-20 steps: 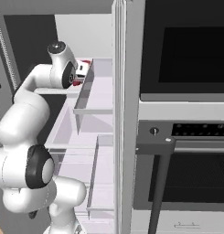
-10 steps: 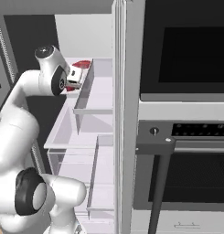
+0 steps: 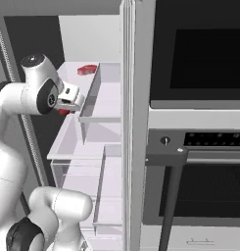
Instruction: Take the strawberry from the fridge and place it on top of the pancake, located on the dining counter.
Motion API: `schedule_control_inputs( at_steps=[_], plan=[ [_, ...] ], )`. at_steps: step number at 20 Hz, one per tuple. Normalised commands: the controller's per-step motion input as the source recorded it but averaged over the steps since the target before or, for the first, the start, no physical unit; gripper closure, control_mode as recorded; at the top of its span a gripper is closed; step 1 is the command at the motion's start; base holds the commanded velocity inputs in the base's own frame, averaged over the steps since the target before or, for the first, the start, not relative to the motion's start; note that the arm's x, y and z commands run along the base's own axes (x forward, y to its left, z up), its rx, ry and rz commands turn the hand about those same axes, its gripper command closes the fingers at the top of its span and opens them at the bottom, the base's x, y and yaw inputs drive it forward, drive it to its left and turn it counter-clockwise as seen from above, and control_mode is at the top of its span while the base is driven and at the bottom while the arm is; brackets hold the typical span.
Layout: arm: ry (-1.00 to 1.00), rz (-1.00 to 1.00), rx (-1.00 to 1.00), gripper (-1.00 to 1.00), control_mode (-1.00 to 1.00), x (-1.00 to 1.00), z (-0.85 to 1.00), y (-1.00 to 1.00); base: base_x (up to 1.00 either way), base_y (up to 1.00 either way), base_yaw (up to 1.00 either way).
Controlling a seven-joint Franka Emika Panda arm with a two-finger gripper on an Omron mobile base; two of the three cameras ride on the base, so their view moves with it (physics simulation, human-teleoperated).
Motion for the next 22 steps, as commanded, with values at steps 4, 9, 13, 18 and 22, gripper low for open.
schedule_control_inputs(
  at_steps=[4, 9, 13, 18, 22],
  plan=[
    [0.13, 0.00, 0.00, 1.00, -1.00, -0.99, -0.70, 0.00, 0.00, 0.00, 0.00],
    [0.07, 0.00, 0.00, 1.00, -1.00, -0.77, -0.83, 0.00, 0.00, 0.00, 0.00],
    [0.05, 0.00, 0.00, 1.00, -1.00, -0.21, -0.58, -0.19, 0.00, 0.00, 0.00],
    [0.05, 0.00, 0.00, 1.00, -1.00, 0.07, -0.30, -0.15, 0.00, 0.00, 0.00],
    [0.00, 0.00, 0.00, 1.00, -1.00, 0.00, -0.03, 0.00, 0.00, 0.00, 0.00]
  ],
)
